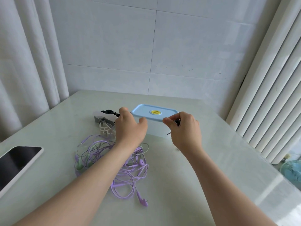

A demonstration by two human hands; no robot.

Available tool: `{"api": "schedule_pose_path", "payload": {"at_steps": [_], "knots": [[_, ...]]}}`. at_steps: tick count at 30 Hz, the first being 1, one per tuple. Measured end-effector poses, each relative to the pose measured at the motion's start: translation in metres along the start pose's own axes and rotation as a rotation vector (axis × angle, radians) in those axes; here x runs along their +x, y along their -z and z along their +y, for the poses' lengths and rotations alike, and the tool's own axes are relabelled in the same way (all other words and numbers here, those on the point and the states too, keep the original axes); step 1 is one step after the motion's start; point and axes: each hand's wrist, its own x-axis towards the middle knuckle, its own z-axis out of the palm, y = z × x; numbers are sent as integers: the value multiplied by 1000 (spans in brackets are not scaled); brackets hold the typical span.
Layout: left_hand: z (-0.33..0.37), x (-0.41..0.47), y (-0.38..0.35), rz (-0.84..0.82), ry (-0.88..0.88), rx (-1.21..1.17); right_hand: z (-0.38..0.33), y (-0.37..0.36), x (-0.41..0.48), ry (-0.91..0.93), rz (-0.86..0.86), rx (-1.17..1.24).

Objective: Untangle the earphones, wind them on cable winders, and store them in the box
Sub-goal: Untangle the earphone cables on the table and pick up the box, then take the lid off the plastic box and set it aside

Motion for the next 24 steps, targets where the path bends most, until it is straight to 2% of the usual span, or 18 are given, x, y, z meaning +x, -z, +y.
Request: {"api": "schedule_pose_path", "payload": {"at_steps": [12,17,21,24], "knots": [[-12,5,2,48,13,-62,11,-2,5,2,1,71],[-10,6,4,-14,44,-61,12,0,7,5,-3,80],[-5,3,3,-78,120,-28,10,-2,3,27,57,31],[-6,0,2,-86,49,18,7,0,0,83,137,-70]]}}
